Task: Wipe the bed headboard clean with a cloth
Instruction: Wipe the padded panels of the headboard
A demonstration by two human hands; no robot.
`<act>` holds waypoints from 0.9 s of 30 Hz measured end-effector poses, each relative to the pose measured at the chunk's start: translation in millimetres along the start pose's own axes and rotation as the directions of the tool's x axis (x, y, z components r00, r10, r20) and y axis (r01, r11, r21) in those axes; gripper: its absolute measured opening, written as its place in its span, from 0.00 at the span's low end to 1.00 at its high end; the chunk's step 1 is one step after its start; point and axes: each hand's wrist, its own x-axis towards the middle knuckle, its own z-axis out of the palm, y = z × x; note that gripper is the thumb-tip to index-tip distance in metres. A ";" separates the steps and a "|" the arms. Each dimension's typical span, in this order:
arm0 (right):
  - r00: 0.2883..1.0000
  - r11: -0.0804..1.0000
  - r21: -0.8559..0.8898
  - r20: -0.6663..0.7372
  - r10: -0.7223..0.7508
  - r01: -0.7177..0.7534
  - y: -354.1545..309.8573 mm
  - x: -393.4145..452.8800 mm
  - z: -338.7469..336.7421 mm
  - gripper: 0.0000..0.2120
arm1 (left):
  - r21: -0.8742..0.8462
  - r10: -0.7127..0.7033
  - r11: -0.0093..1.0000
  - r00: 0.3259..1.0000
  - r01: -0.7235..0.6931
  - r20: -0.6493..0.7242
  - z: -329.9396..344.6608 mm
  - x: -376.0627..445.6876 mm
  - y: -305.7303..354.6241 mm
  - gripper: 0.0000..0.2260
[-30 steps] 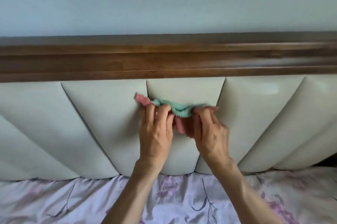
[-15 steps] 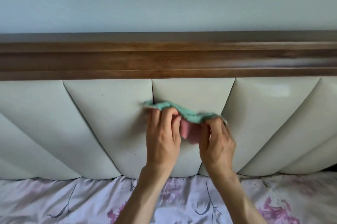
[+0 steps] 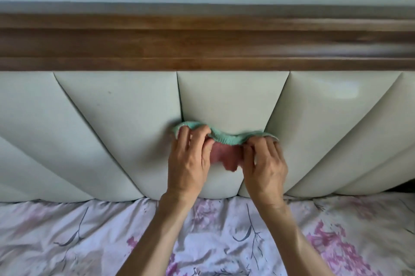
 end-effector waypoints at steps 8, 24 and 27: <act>0.939 0.823 0.523 -0.110 0.325 -0.223 -27.3 31.7 3.5 0.10 | -0.197 -0.207 0.966 0.955 0.165 -0.215 12.2 12.9 16.5 0.02; 0.846 0.740 0.417 0.179 0.502 -0.527 -4.4 -44.7 40.7 0.09 | -0.387 -0.649 0.700 0.761 0.601 0.009 45.6 -62.4 -3.9 0.03; 0.724 0.617 0.386 0.280 0.630 -0.686 -6.5 -59.2 47.4 0.04 | -0.438 -0.762 0.545 0.640 0.715 0.096 46.6 -67.1 4.8 0.06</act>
